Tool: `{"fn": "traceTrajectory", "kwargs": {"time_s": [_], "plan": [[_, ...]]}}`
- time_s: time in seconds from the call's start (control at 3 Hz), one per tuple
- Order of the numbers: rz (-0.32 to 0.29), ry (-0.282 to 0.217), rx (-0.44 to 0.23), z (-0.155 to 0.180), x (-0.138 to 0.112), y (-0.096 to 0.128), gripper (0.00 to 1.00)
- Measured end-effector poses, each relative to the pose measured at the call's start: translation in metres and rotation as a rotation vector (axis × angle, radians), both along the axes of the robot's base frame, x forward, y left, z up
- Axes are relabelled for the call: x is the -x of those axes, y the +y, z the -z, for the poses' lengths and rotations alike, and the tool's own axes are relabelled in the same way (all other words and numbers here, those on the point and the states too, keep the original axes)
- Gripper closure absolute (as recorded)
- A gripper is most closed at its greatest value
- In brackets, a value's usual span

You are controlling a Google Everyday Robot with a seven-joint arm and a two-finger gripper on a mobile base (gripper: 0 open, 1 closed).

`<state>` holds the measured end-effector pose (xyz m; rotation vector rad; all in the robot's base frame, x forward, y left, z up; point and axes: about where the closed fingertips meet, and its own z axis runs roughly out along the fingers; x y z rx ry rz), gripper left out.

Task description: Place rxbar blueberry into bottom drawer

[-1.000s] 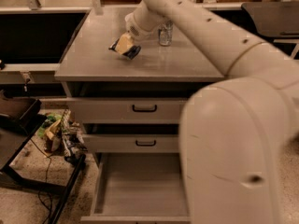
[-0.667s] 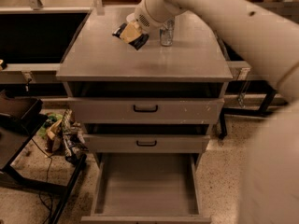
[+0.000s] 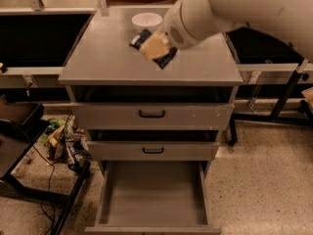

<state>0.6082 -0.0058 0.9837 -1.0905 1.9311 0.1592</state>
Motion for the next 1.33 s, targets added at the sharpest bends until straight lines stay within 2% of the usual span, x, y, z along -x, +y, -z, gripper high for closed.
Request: {"fn": "traceTrajectory", "kwargs": {"time_s": [0.33,0.67,1.0,1.33], "plan": [[-0.007,0.113,0.027,0.083,0.04,-0.014,1.0],[-0.03,0.235,0.022,0.205,0.061,-0.019,1.0],[-0.041,0.342,-0.02,0.337,0.084,-0.022,1.0],[-0.003,0.361,-0.111,0.424,0.084,-0.032,1.0]]}}
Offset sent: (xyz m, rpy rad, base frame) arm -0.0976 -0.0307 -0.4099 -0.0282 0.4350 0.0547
